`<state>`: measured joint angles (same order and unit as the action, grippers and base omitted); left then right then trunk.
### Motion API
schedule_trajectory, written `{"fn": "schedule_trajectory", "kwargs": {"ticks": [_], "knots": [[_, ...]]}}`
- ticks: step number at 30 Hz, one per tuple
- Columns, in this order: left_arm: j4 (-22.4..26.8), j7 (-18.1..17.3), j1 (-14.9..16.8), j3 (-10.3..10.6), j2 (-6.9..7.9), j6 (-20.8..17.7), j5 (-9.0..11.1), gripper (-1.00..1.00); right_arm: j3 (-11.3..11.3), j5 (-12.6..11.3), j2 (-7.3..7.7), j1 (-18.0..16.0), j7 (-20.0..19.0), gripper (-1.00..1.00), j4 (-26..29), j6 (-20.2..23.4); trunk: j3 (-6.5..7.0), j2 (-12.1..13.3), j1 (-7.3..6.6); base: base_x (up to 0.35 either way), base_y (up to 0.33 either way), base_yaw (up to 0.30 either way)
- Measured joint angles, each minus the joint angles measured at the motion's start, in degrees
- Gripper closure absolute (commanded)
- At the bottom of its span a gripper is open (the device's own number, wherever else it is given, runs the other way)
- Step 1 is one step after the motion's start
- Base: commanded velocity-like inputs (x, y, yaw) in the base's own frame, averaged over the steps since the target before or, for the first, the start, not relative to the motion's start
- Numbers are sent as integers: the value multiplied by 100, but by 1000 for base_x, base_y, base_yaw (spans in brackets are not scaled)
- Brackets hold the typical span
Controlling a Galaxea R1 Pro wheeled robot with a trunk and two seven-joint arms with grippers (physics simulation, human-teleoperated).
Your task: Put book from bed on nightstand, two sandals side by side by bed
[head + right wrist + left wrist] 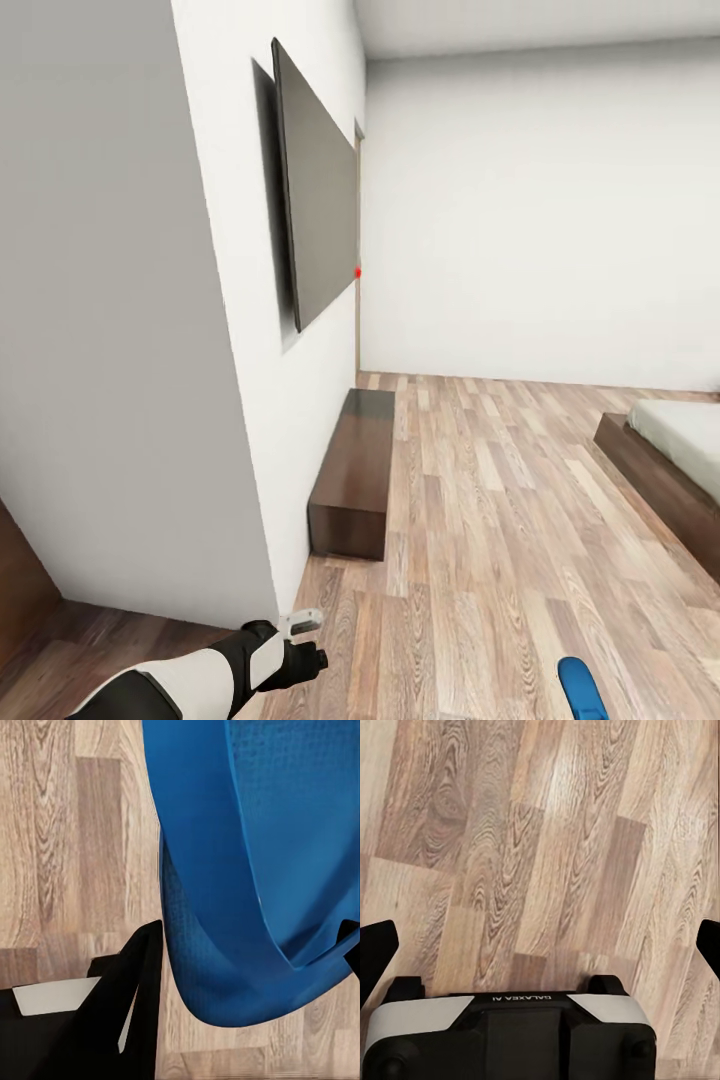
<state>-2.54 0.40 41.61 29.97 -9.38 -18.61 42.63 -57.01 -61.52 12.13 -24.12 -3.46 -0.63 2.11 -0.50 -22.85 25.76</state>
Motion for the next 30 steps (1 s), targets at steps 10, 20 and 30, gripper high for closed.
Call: {"fn": "schedule_trajectory", "kwargs": {"ticks": [10,20,30], "knots": [[0,0,0,0,0,0,0,-100,4,0,41,0,-15,100,0,1,0,0,0,0,0,-300],[0,0,-2,0,0,0,0,-100,7,-1,52,0,-25,100,0,1,0,0,0,0,0,-300],[0,0,-1,0,0,0,-2,-100,8,0,53,0,-26,100,0,1,0,0,0,0,0,-300]]}}
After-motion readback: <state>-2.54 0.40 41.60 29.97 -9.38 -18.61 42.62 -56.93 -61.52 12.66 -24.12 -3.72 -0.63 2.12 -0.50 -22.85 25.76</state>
